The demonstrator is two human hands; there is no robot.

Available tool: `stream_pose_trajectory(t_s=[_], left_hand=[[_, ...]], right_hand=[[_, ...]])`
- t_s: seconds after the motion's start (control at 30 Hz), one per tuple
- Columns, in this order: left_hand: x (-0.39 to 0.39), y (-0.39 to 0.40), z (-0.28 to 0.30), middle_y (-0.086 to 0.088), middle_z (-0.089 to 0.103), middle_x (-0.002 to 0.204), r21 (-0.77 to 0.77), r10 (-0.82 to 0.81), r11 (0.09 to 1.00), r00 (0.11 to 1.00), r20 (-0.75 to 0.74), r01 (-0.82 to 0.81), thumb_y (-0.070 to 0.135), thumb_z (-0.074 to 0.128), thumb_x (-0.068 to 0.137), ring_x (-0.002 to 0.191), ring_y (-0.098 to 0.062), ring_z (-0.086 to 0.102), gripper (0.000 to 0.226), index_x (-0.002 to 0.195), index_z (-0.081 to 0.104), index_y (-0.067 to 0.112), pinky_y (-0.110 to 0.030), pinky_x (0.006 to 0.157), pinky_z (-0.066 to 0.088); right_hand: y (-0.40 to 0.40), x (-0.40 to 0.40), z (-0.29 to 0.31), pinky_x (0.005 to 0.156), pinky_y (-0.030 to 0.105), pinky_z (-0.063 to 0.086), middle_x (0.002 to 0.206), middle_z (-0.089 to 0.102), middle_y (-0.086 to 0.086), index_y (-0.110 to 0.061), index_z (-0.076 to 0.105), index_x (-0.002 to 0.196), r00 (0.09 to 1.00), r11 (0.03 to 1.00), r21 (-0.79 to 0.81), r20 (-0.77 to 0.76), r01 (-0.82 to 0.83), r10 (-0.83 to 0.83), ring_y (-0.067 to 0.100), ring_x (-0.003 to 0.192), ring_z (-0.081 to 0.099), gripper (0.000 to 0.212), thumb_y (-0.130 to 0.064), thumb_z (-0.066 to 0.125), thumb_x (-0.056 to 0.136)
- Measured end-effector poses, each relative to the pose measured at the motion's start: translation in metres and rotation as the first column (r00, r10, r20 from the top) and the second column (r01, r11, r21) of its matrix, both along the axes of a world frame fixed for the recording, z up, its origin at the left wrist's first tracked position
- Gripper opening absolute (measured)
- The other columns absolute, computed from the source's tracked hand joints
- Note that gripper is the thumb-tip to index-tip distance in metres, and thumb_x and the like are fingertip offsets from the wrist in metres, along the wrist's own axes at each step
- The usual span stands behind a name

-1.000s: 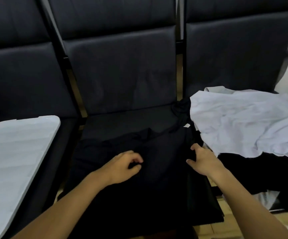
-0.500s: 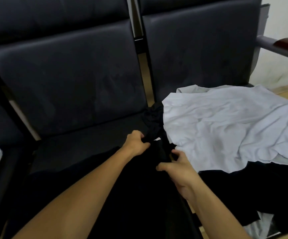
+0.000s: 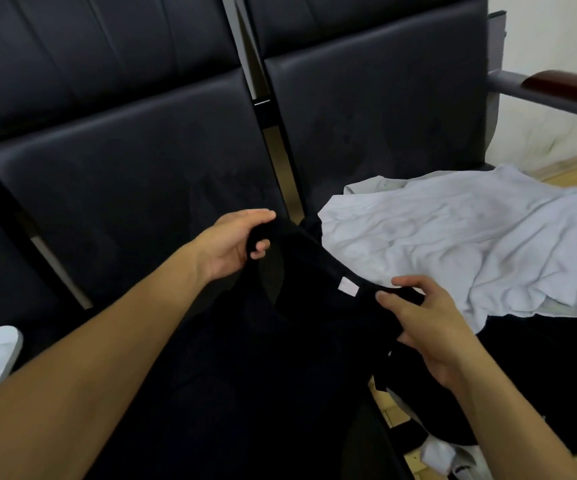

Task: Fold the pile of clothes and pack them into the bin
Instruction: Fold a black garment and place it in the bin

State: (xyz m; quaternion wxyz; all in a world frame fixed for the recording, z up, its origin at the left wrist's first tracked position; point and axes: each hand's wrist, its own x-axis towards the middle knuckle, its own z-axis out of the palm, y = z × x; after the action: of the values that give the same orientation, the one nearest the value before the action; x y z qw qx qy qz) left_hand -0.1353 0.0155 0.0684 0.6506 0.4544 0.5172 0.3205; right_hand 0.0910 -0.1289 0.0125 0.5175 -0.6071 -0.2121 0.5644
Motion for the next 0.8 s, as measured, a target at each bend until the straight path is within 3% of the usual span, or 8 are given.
stream_pose_trajectory(t_s=[0.07, 0.23, 0.33, 0.43, 0.5, 0.63, 0.7, 0.8], left_hand=[[0.015, 0.004, -0.001, -0.008, 0.067, 0.095, 0.024, 0.061, 0.998, 0.998, -0.02, -0.06, 0.009, 0.067, 0.09, 0.064, -0.014, 0.064, 0.037, 0.125, 0.053, 0.012, -0.022, 0.044, 0.041], [0.066, 0.016, -0.01, -0.013, 0.067, 0.111, 0.088, 0.1, 0.991, 0.995, 0.021, -0.101, -0.007, 0.063, 0.088, 0.09, -0.017, 0.07, 0.032, 0.116, 0.063, 0.011, -0.023, 0.069, 0.057], [0.099, 0.027, -0.026, -0.013, 0.066, 0.113, 0.148, 0.08, 0.987, 0.994, -0.07, -0.068, -0.009, 0.061, 0.089, 0.093, -0.017, 0.068, 0.029, 0.109, 0.065, 0.011, -0.022, 0.069, 0.056], [0.127, 0.036, -0.045, -0.012, 0.061, 0.128, 0.221, 0.024, 0.975, 0.973, -0.228, 0.028, -0.007, 0.062, 0.089, 0.11, -0.016, 0.06, 0.026, 0.102, 0.065, 0.016, -0.024, 0.081, 0.054], [0.138, 0.038, -0.058, -0.014, 0.065, 0.12, 0.262, -0.082, 0.947, 0.929, -0.361, 0.185, 0.0, 0.063, 0.09, 0.103, -0.018, 0.062, 0.021, 0.102, 0.064, 0.018, -0.032, 0.087, 0.056], [0.11, 0.036, -0.075, -0.004, 0.067, 0.098, 0.218, -0.244, 0.796, 0.63, -0.738, 0.564, 0.03, 0.057, 0.096, 0.088, -0.022, 0.064, 0.006, 0.099, 0.06, 0.025, -0.031, 0.078, 0.052], [0.073, 0.034, -0.083, 0.002, 0.064, 0.096, 0.136, -0.247, 0.761, 0.478, -0.843, 0.634, 0.036, 0.06, 0.094, 0.087, -0.019, 0.061, 0.012, 0.099, 0.059, 0.025, -0.028, 0.078, 0.048], [-0.001, 0.016, -0.093, 0.003, 0.053, 0.108, -0.09, -0.271, 0.738, 0.172, -0.947, 0.669, 0.052, 0.069, 0.083, 0.098, -0.016, 0.056, 0.05, 0.121, 0.052, 0.024, -0.031, 0.089, 0.048]], right_hand=[[-0.006, 0.017, 0.0, 0.073, 0.047, 0.06, 0.092, 0.069, 0.017, -0.01, 0.063, 0.106, 0.999, 0.999, -0.035, 0.027, -0.018, 0.018, 0.027, 0.067, 0.067, 0.019, -0.007, 0.071, 0.088], [-0.018, 0.053, -0.001, 0.074, 0.044, 0.061, 0.092, 0.069, 0.006, -0.018, 0.061, 0.109, 0.882, 0.991, -0.113, 0.457, -0.073, 0.117, 0.027, 0.077, 0.07, 0.028, -0.014, 0.075, 0.085], [-0.022, 0.068, -0.004, 0.075, 0.046, 0.061, 0.077, 0.075, 0.008, -0.005, 0.071, 0.09, 0.825, 0.974, -0.194, 0.527, -0.116, 0.203, 0.026, 0.068, 0.072, 0.007, -0.012, 0.069, 0.089], [-0.023, 0.083, -0.007, 0.072, 0.042, 0.06, 0.057, 0.071, 0.008, -0.005, 0.07, 0.074, 0.686, 0.935, -0.331, 0.652, -0.125, 0.322, 0.025, 0.06, 0.071, 0.031, -0.028, 0.063, 0.093], [-0.026, 0.093, -0.012, 0.071, 0.036, 0.057, 0.052, 0.069, 0.0, -0.011, 0.067, 0.073, 0.551, 0.896, -0.44, 0.733, -0.064, 0.399, 0.022, 0.064, 0.069, 0.04, -0.045, 0.057, 0.092], [-0.028, 0.104, -0.019, 0.075, 0.038, 0.051, 0.092, 0.065, 0.012, -0.013, 0.066, 0.09, 0.358, 0.889, -0.447, 0.849, 0.095, 0.388, 0.034, 0.086, 0.062, 0.046, -0.057, 0.051, 0.091], [-0.025, 0.103, -0.02, 0.073, 0.038, 0.049, 0.093, 0.061, 0.013, -0.013, 0.064, 0.089, 0.378, 0.899, -0.434, 0.842, 0.053, 0.384, 0.035, 0.086, 0.06, 0.047, -0.058, 0.053, 0.09], [-0.018, 0.091, -0.021, 0.071, 0.036, 0.051, 0.082, 0.065, 0.005, -0.018, 0.062, 0.082, 0.461, 0.883, -0.454, 0.763, -0.12, 0.454, 0.027, 0.073, 0.062, 0.046, -0.063, 0.058, 0.085]])
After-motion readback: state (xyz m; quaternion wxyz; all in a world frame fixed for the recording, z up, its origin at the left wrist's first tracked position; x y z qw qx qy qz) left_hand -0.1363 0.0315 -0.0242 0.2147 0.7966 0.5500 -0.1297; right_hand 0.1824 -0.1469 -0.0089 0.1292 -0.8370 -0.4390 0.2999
